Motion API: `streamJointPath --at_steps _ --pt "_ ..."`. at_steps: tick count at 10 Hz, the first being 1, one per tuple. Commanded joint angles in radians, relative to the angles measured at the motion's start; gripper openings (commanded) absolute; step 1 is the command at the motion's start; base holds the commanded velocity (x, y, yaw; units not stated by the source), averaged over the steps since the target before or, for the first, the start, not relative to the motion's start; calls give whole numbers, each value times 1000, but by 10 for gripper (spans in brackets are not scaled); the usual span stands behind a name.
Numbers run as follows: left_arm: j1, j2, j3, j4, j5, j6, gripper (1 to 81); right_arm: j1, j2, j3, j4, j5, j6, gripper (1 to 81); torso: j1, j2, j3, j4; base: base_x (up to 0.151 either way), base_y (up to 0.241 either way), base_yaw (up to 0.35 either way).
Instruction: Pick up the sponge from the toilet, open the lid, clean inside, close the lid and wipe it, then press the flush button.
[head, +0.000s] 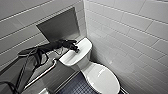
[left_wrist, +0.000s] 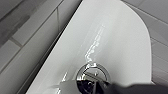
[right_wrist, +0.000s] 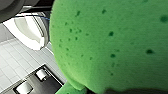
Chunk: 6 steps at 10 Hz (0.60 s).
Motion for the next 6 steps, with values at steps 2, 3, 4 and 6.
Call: streamJointPath --at_steps 2,3,4,6 --pt "-147 -37 -60 57 17 -9 10 -37 -13 36 5 -97 -1 10 0 0 0 0 0 0 0" --pt "-132 -32 -65 63 9 -9 10 -37 -12 37 2 -97 -1 10 0 0 0 0 0 0 0" --pt "-127 -21 -89 66 6 -8 10 -39 -13 37 2 -97 -1 10 0 0 0 0 0 0 0" --pt "-135 -4 -126 63 -29 -9 10 -36 -13 36 3 -97 -1 10 0 0 -20 0 0 0 0"
